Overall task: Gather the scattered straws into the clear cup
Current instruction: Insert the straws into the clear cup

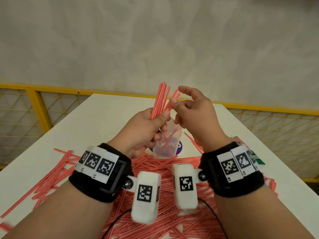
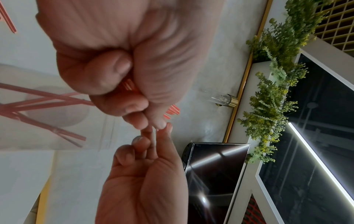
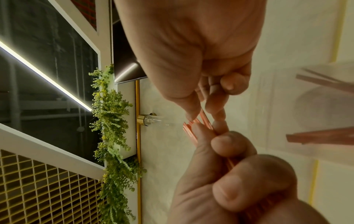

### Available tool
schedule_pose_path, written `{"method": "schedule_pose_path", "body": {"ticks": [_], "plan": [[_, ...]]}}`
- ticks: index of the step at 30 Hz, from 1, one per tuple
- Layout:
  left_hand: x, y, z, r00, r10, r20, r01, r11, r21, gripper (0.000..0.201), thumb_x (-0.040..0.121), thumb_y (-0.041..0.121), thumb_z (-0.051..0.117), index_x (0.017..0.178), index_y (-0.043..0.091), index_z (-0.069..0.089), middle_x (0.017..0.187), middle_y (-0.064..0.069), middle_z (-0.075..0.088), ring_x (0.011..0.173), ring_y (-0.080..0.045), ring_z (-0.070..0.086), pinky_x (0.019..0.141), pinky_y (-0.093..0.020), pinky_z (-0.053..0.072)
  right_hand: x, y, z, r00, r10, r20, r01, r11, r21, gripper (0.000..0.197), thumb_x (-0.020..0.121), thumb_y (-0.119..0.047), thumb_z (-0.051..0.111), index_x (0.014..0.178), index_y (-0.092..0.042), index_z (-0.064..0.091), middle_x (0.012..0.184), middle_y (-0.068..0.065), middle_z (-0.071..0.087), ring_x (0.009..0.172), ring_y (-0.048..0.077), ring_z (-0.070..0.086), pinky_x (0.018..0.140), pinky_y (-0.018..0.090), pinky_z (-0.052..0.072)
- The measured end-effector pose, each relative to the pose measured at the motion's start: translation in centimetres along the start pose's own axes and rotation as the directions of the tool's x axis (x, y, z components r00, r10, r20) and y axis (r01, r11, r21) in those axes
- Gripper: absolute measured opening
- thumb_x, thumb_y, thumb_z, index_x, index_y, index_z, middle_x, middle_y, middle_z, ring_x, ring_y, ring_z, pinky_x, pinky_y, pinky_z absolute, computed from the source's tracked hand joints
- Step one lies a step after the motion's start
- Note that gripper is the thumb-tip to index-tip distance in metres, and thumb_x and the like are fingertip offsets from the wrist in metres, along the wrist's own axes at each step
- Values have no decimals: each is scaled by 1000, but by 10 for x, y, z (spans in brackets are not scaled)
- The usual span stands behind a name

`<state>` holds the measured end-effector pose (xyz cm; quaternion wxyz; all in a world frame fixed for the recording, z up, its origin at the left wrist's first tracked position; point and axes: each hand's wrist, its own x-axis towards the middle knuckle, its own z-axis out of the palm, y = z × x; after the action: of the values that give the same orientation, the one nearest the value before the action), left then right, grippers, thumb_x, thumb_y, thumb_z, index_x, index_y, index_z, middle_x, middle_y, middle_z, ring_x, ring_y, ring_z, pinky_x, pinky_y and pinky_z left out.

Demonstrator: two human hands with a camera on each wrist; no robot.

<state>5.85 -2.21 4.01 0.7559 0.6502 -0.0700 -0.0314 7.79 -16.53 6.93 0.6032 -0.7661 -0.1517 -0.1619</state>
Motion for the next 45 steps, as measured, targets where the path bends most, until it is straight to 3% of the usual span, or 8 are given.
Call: {"method": "schedule_pose_path", "body": {"ticks": [4, 10, 16, 23, 29, 36, 42, 45], "plan": [[-2, -2, 1, 998, -8, 64, 5, 999, 34, 25, 93, 35, 59, 100, 12, 63, 63, 2, 55, 40, -5, 37, 34, -13, 24, -2, 1, 3, 999, 28, 20, -31, 978, 204, 36, 91, -13, 65, 126, -18, 56, 48, -5, 55, 40, 10, 51, 42, 21, 41], [-3, 1, 4, 999, 4, 32, -5, 999, 43, 35, 95, 48, 49, 98, 16, 64, 71, -2, 64, 42, -9, 44, 34, -13, 25, -2, 2, 0, 999, 29, -34, -22, 981, 192, 27, 91, -8, 63, 116, -16, 59, 46, -5, 57, 38, 9, 50, 40, 22, 40], [-3, 1, 3, 1000, 3, 8, -4, 992, 124, 30, 97, 44, 52, 91, 18, 68, 72, -1, 65, 42, -9, 45, 35, -14, 25, -3, 1, 3, 1000, 23, 6, -24, 981, 190, 23, 92, -13, 64, 114, -18, 59, 51, -1, 58, 43, 12, 53, 43, 25, 44], [-4, 3, 6, 996, 66, -59, -58, 991, 122, 27, 100, 39, 49, 101, 16, 63, 74, -4, 72, 46, -14, 59, 34, -17, 28, -2, -3, 0, 999, 17, -40, -5, 959, 285, 29, 93, -5, 59, 119, -17, 54, 74, 10, 70, 44, 11, 53, 44, 24, 45], [-2, 5, -1, 966, 124, -227, -77, 976, 205, 26, 102, 38, 43, 93, 18, 57, 75, -2, 73, 48, -16, 64, 32, -19, 29, 6, 0, -8, 962, -48, -270, 153, 911, 383, 27, 95, -4, 55, 118, -18, 54, 80, 12, 70, 47, 13, 53, 47, 25, 45], [2, 1, -3, 958, 105, -266, -43, 973, 228, 27, 101, 39, 44, 93, 19, 60, 76, 2, 67, 42, -5, 47, 35, -19, 32, 8, 16, -12, 850, -229, -475, 324, 937, 128, 31, 94, -9, 57, 119, -26, 53, 83, 11, 69, 50, 10, 58, 53, 25, 51], [2, 0, -4, 962, 88, -260, -26, 972, 234, 28, 101, 40, 44, 92, 20, 61, 69, 7, 67, 42, -6, 47, 36, -19, 33, 5, 29, -4, 937, -279, -212, 239, 951, -195, 36, 93, -10, 58, 121, -32, 57, 86, 8, 68, 78, 25, 65, 79, 45, 54], [2, 0, -3, 963, 81, -258, -21, 973, 229, 28, 101, 40, 44, 92, 19, 61, 69, 5, 66, 41, -6, 46, 36, -20, 32, 3, 32, -1, 968, -247, -41, 218, 912, -346, 36, 95, -15, 54, 127, -31, 57, 88, 3, 68, 91, 23, 60, 84, 38, 48]]}}
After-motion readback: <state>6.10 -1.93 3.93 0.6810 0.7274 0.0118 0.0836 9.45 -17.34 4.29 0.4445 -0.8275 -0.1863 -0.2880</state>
